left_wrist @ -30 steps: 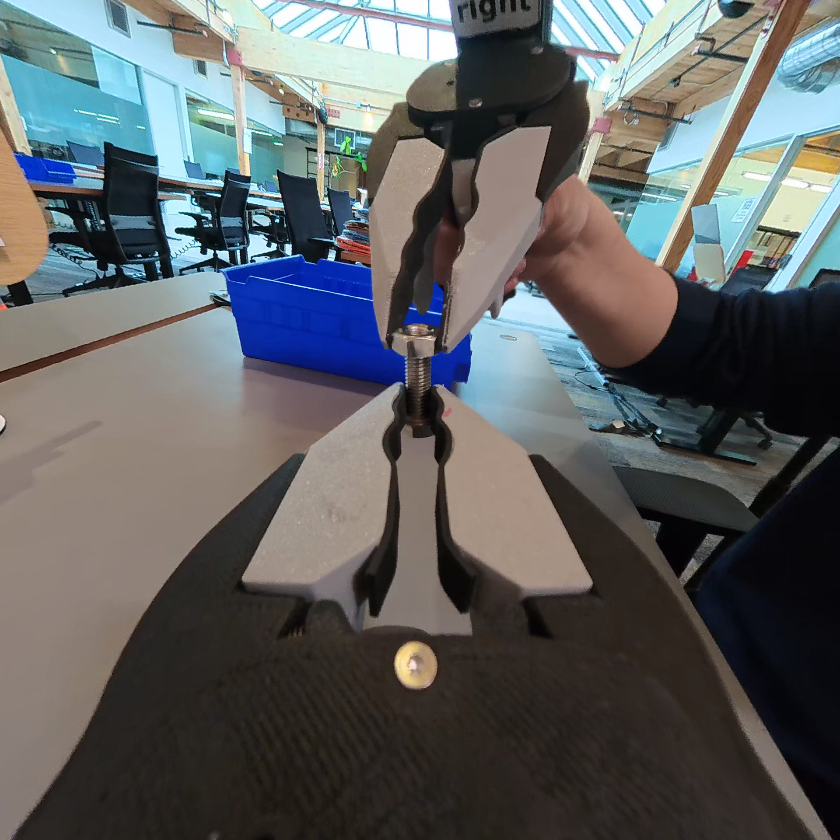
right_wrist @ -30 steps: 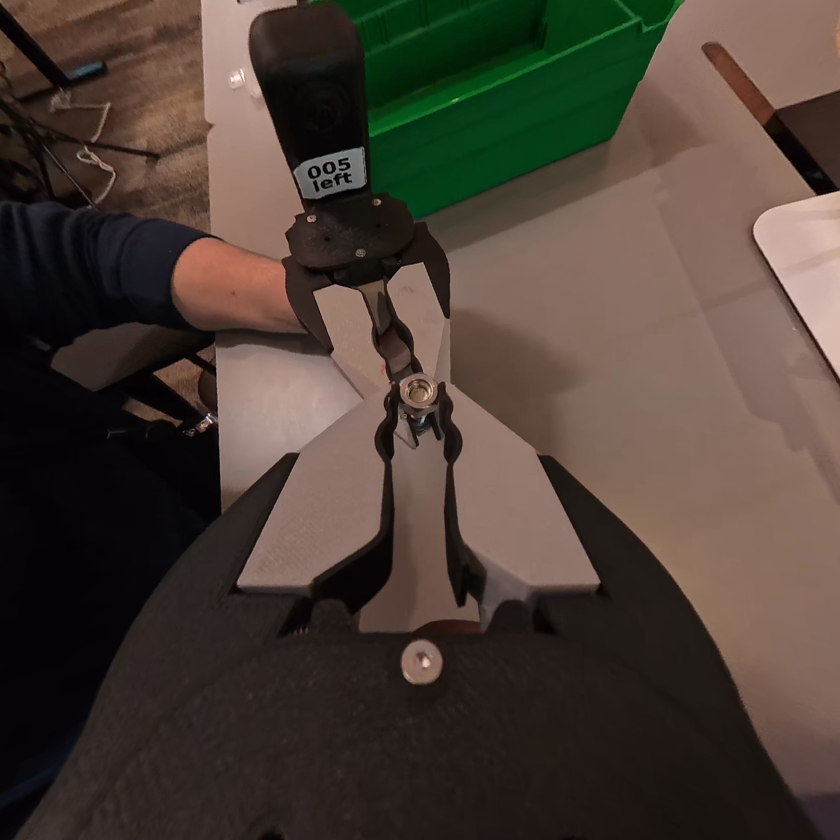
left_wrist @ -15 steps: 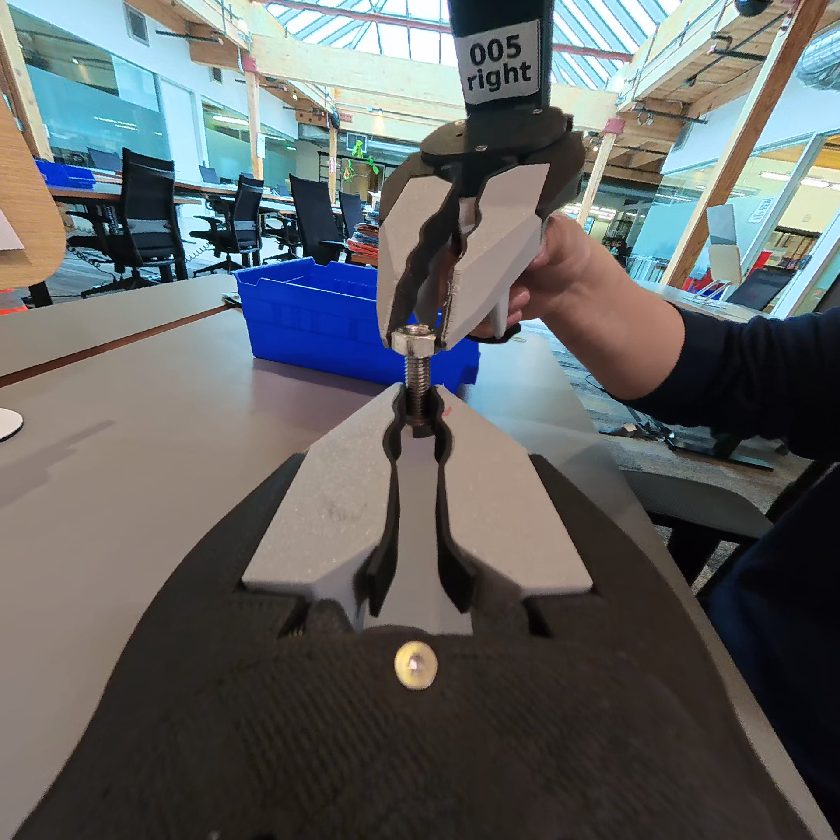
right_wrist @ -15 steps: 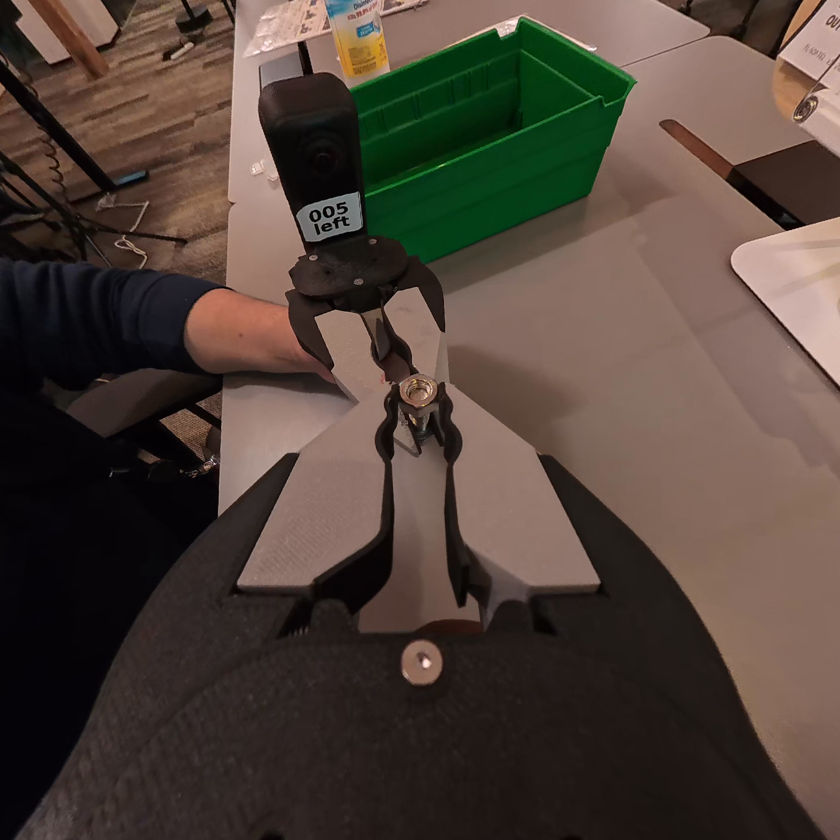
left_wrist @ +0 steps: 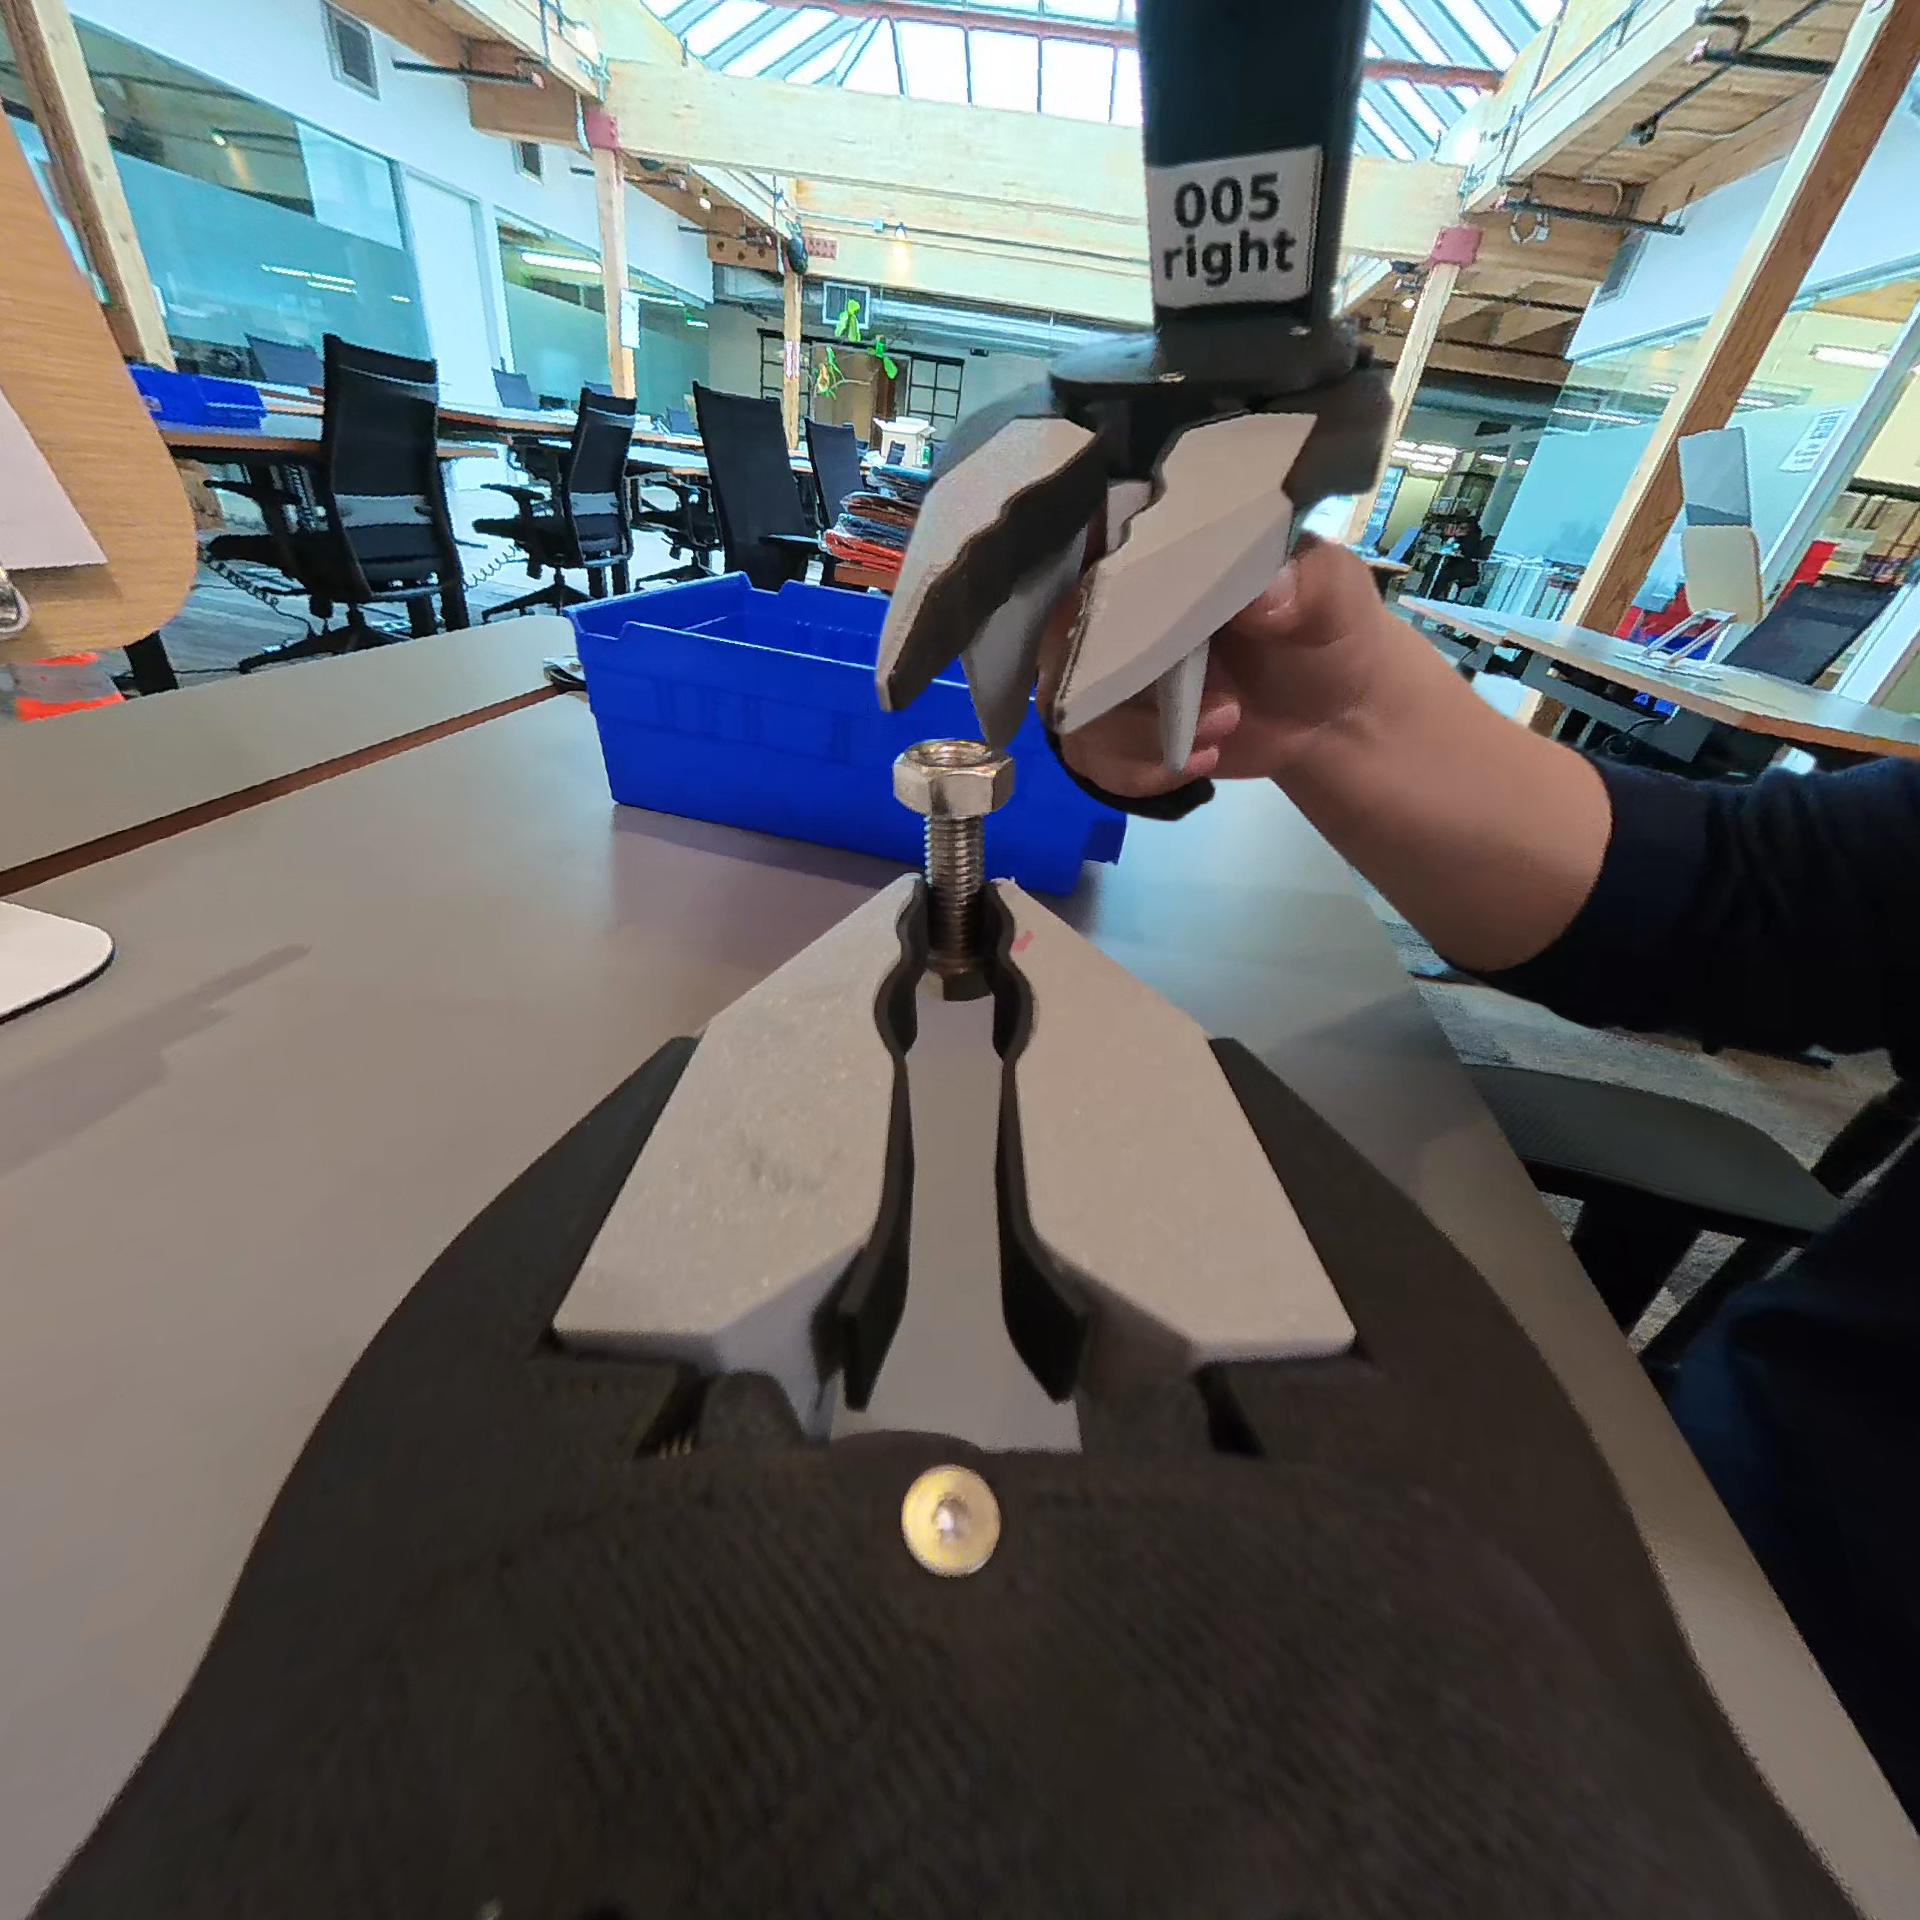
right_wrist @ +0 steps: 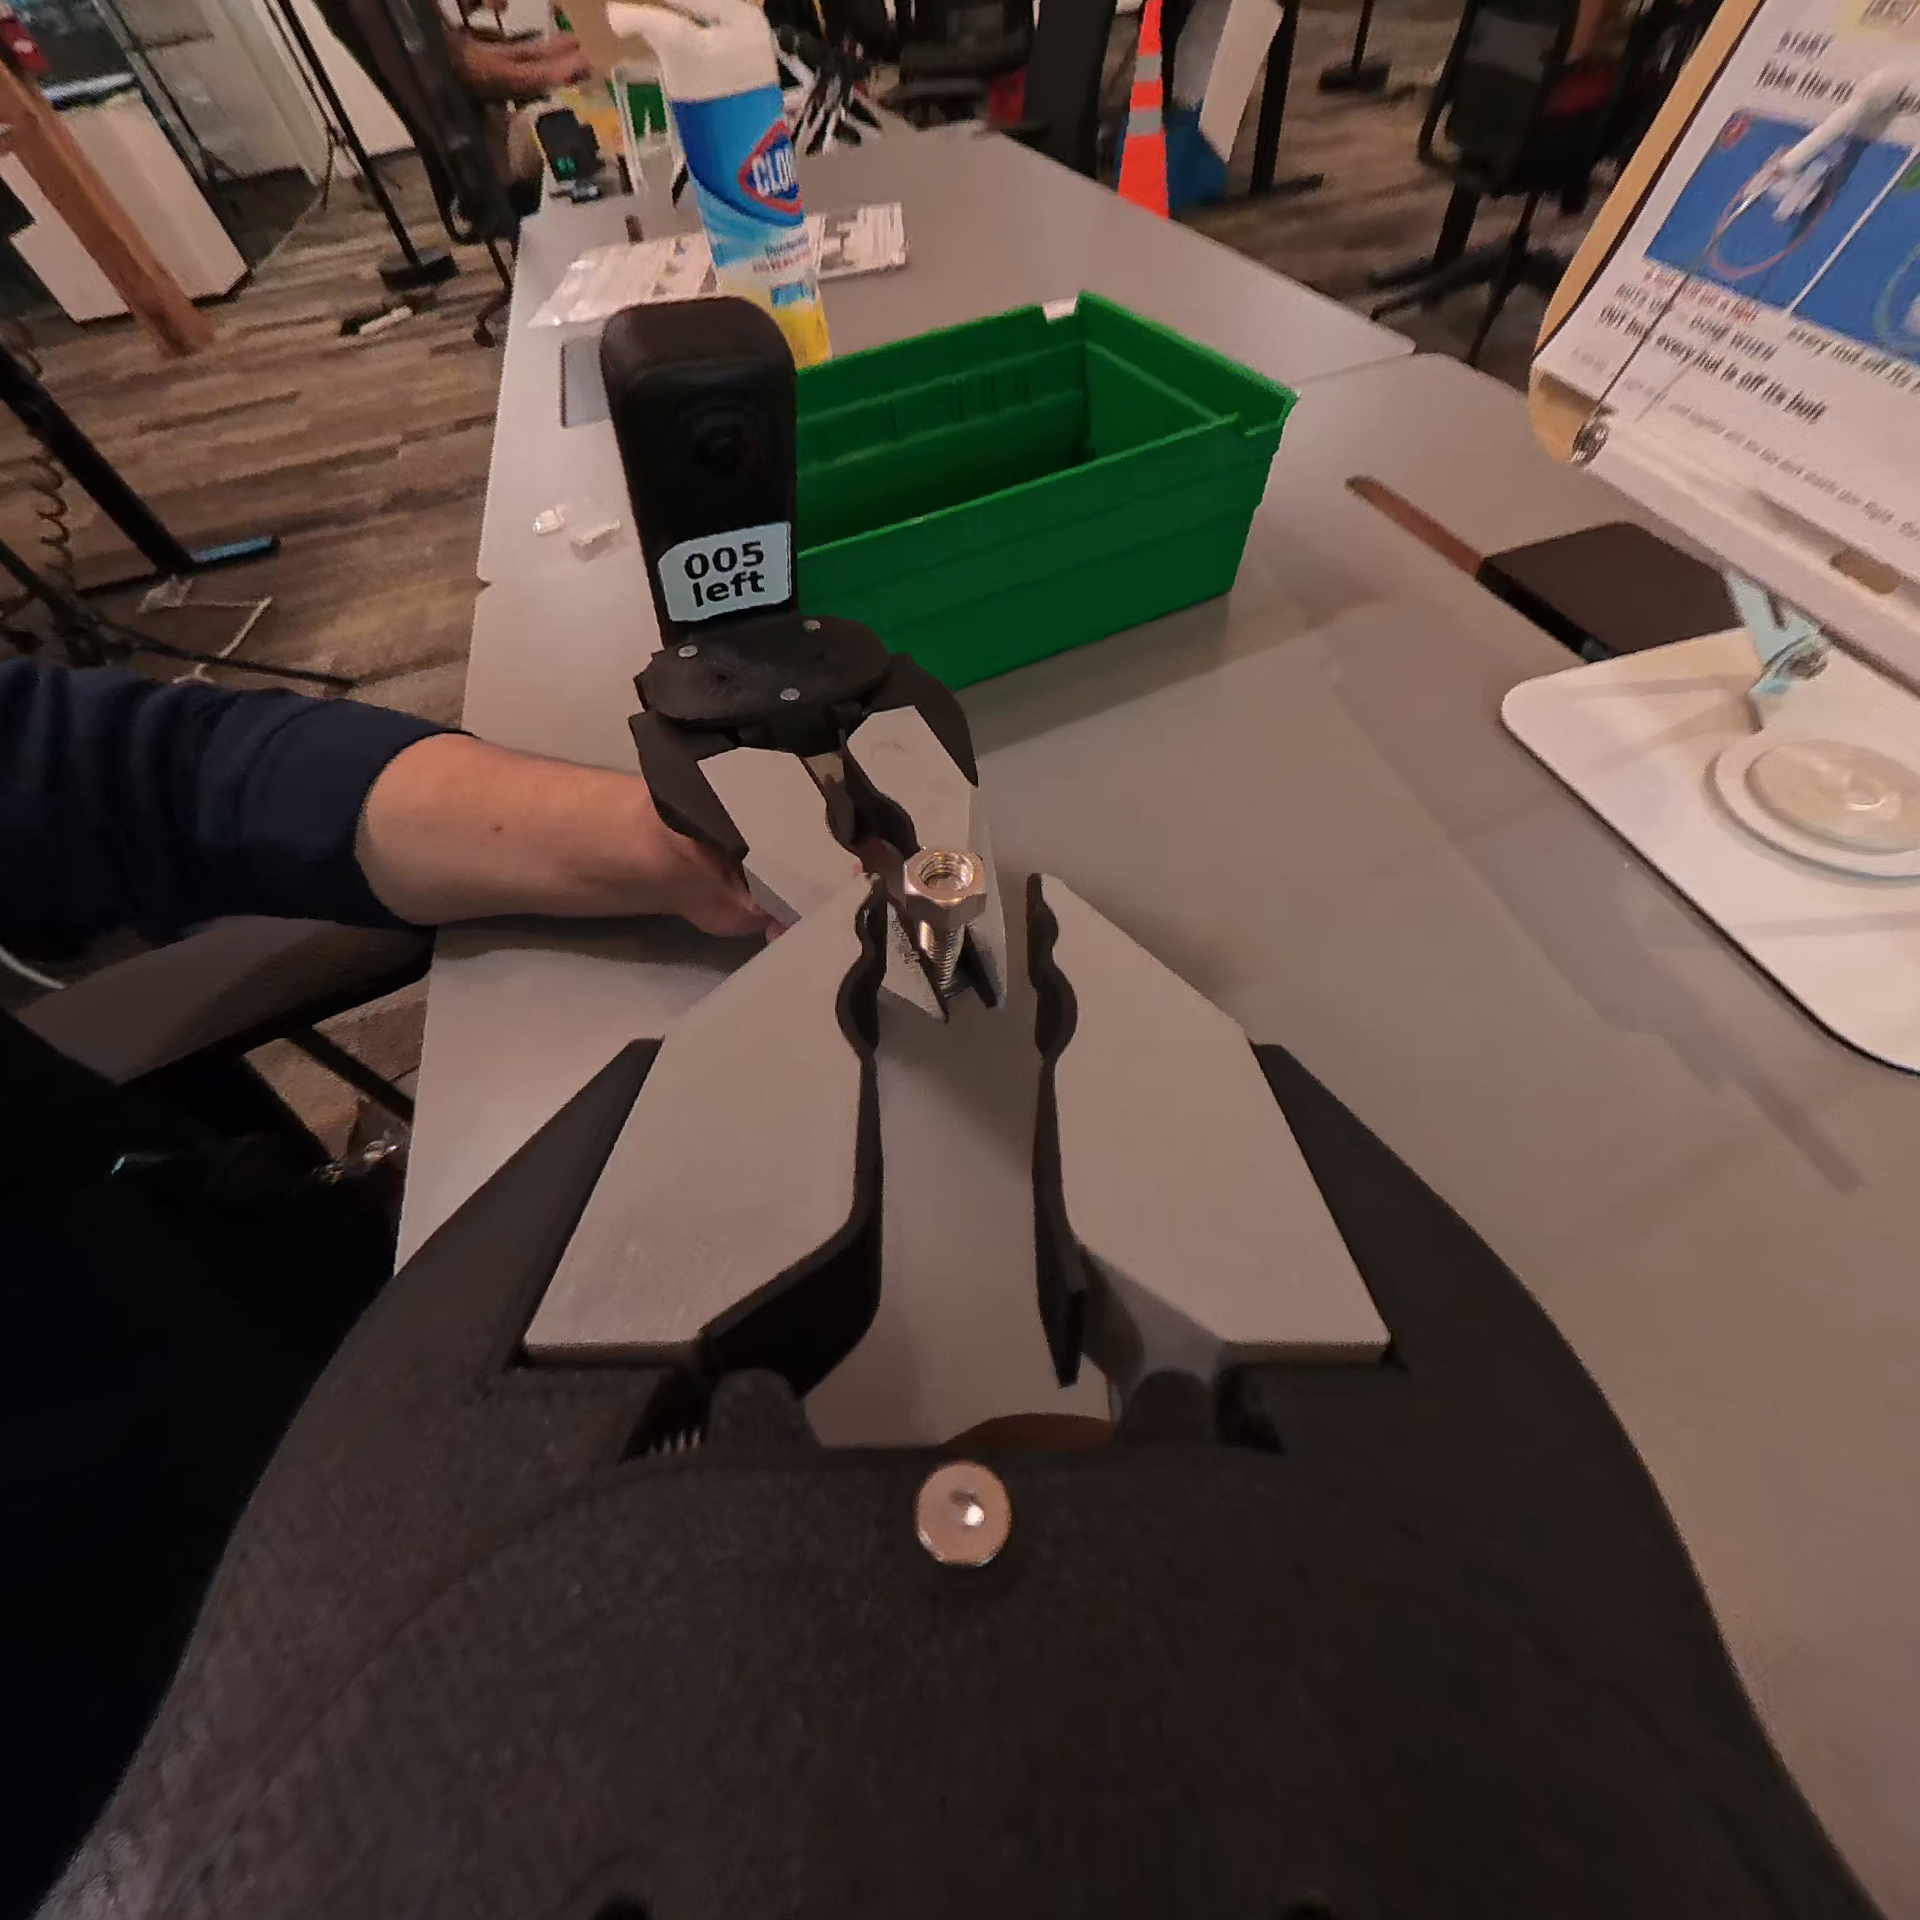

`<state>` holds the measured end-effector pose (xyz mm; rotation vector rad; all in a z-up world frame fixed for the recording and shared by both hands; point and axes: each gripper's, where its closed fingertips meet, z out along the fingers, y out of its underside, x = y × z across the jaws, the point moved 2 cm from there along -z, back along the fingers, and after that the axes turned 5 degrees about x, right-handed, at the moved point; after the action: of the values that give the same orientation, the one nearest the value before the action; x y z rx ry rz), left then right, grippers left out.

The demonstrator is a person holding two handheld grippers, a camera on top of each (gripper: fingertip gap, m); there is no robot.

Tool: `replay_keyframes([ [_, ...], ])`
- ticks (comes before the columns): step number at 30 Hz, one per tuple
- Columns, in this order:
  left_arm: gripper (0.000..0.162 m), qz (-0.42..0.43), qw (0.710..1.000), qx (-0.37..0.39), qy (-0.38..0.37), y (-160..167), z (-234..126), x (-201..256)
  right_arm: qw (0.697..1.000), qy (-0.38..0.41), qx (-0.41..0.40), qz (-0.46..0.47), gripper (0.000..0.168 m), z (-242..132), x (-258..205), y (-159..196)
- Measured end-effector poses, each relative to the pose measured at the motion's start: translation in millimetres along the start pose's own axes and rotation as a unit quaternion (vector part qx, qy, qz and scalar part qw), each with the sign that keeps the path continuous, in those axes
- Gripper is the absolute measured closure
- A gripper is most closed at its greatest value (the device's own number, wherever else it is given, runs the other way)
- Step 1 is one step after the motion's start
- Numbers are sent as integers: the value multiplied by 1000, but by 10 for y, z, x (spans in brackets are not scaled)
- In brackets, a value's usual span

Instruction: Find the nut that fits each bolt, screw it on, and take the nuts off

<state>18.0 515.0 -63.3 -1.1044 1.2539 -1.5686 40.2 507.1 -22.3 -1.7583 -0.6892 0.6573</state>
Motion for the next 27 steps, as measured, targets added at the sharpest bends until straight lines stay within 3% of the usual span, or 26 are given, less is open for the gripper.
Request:
replay_keyframes([
  [8,155,11,1000,1,10,27,33,51,998,26,12,-52,144,28,-82,60],
  [15,155,18,1000,4,17,9,31,92,999,10,12,-48,153,67,-105,95],
  [27,155,13,1000,10,21,-11,33,112,998,-13,61,-19,154,49,-115,88],
])
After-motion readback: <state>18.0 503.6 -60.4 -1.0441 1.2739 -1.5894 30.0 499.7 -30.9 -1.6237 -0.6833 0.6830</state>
